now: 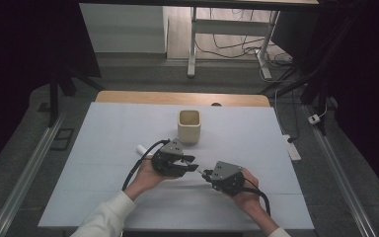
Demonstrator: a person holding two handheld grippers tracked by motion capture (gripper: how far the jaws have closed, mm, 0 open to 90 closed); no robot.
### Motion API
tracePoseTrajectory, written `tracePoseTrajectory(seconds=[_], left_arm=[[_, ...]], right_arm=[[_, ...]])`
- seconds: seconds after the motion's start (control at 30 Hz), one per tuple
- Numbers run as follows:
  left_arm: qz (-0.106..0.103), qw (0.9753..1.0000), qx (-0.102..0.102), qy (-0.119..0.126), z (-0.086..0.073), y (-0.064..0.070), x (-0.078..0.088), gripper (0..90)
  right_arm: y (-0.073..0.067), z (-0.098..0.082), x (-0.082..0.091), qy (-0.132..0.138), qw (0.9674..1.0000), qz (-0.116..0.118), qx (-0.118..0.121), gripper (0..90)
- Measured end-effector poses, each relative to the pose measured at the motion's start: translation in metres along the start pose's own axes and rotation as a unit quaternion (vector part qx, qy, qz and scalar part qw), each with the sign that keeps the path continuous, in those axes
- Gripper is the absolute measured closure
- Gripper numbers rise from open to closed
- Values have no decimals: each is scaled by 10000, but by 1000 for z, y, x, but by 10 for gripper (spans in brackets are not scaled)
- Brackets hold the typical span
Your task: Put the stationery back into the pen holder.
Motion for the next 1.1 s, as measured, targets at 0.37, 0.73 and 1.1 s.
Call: tracePoseTrajectory(seconds=[0.37,0.73,1.1], left_arm=[[-390,9992,-119,-50,1,6,-3,781],[-387,9993,-13,-5,1,5,0,788],[-232,9997,23,108,1,1,10,788]], right_arm=[[-3,-3,-4,-66,9998,-62,197,784],[-1,-3,-2,93,9999,-120,21,696],[16,-14,12,416,9948,-173,-914,497]])
Point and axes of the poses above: each handheld gripper's, and its own axes: x roughly backward along the jaws, z roughly out of its top, y roughly to its right, the point moved 3 cm from there along -x, roughly forward along the jaws, and after that the axes turned 13 degrees about -z, right-handed, at the moved point
